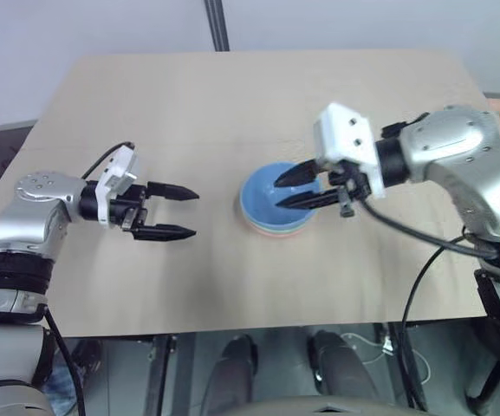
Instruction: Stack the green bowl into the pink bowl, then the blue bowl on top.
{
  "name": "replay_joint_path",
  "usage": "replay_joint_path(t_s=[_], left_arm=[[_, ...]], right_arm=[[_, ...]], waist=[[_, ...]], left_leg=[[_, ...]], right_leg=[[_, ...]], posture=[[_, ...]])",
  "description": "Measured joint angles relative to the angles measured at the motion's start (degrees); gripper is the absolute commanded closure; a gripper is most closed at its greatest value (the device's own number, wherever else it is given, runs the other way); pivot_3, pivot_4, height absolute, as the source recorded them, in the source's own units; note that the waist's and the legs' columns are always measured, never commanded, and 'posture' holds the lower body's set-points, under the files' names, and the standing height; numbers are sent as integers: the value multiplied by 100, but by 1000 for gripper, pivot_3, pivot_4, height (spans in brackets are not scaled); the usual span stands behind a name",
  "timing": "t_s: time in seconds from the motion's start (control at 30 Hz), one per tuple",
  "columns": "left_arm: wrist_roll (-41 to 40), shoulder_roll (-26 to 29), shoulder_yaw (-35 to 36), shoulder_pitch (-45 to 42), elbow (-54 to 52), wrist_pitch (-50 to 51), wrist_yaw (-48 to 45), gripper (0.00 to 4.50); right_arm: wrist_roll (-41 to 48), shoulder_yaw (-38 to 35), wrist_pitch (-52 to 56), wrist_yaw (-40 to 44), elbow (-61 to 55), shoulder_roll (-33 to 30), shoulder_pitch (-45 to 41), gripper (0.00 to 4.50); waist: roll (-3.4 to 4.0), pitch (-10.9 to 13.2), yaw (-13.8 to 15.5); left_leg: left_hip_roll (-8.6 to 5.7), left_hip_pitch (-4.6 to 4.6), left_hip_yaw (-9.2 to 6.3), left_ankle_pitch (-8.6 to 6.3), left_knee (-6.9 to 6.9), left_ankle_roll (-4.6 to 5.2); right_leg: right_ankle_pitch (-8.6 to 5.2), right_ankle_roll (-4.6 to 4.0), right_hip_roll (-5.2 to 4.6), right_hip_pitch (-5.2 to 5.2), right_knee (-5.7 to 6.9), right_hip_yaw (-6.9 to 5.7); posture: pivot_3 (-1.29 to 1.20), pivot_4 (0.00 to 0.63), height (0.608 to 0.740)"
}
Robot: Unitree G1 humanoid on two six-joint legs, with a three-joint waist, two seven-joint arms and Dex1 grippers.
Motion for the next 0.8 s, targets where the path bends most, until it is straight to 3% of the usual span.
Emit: replay_joint_path(t_s=[0.13,0.3,0.53,0.8], left_arm=[[-7,67,402,428,-206,106,3,0],[0,125,929,1023,-616,379,169,0],[-107,185,1640,1337,-933,689,346,0],[119,310,1777,985,-641,737,250,0]], right_arm=[[537,-1171,470,-168,-229,-694,1285,3179],[269,-2281,-358,155,94,-1749,3645,3179],[159,-3565,-1566,723,503,-1940,5131,3179],[9,-3704,-2640,904,1011,-2058,4915,3179]], waist=[[0,0,81],[2,2,153],[2,2,124],[1,2,133]], left_leg=[[-2,0,3,-1,-6,1],[-2,8,12,-1,-8,3],[5,21,17,1,-8,5],[3,39,21,1,-5,5]], right_leg=[[0,0,-1,1,-3,0],[-1,0,-1,5,-1,6],[0,0,8,14,6,12],[0,1,7,36,0,15]], posture=[[0,150,740],[0,150,740],[0,150,740],[0,150,740]])
